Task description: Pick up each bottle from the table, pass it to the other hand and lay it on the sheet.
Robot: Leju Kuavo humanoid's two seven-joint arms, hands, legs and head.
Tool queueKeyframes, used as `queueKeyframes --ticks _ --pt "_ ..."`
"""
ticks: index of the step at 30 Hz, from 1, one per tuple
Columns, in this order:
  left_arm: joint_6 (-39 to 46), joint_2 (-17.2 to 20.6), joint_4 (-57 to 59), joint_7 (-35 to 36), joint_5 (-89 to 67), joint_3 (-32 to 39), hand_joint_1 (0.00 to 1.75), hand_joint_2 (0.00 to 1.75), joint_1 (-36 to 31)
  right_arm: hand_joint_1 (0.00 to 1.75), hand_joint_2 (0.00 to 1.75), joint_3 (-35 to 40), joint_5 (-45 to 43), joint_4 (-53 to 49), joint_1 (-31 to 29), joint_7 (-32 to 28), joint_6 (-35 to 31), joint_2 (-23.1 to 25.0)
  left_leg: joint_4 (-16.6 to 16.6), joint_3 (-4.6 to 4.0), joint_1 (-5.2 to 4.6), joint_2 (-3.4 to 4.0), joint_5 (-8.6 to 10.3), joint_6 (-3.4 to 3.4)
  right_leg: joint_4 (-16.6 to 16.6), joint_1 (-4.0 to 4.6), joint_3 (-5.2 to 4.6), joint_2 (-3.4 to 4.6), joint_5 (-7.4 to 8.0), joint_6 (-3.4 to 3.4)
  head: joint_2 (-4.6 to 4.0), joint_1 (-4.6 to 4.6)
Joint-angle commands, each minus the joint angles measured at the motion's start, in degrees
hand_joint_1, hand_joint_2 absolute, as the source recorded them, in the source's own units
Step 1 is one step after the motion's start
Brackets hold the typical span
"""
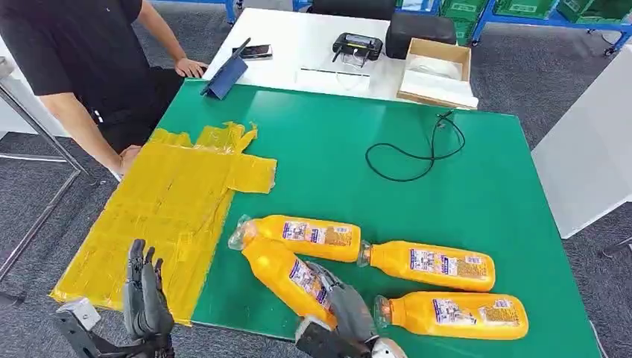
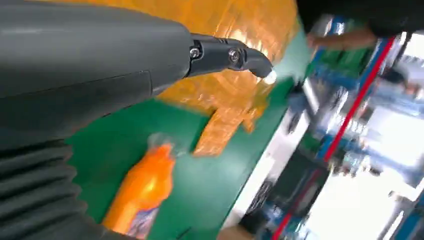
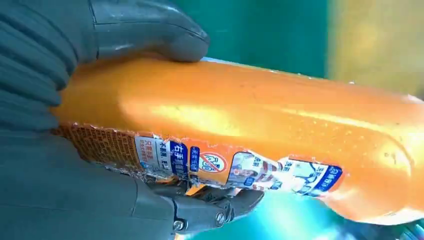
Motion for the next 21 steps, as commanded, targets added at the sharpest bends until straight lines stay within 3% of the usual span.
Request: queueKeyframes --ticks 1,10,21 --pt "-17.22 -0.11 1.73 2.91 1.99 0.1 0.0 1.75 1.5 1.75 1.75 -1.66 0.45 -7.59 3.66 -3.84 0.05 -0.23 0.02 -0.06 0.01 -0.05 -0.04 -0.08 0.0 0.0 -0.01 0.05 -0.06 -0.09 0.0 0.02" --pt "-28.93 -0.11 3.51 1.75 2.48 0.5 0.0 1.75 2.0 1.75 1.75 -0.24 2.04 -7.12 3.86 -5.97 0.84 0.03 -0.04 -0.08 0.01 0.03 -0.07 -0.15 -0.05 -0.01 -0.61 0.16 -0.07 -0.17 0.0 0.02" --pt "-30.54 -0.11 3.71 1.46 1.46 -1.31 0.0 1.75 1.25 1.75 1.75 -0.23 2.04 -9.04 4.59 -5.83 0.71 -0.68 -0.03 -0.12 0.0 -0.01 -0.06 -0.09 -0.05 -0.01 -0.1 0.08 -0.06 -0.09 0.0 0.0"
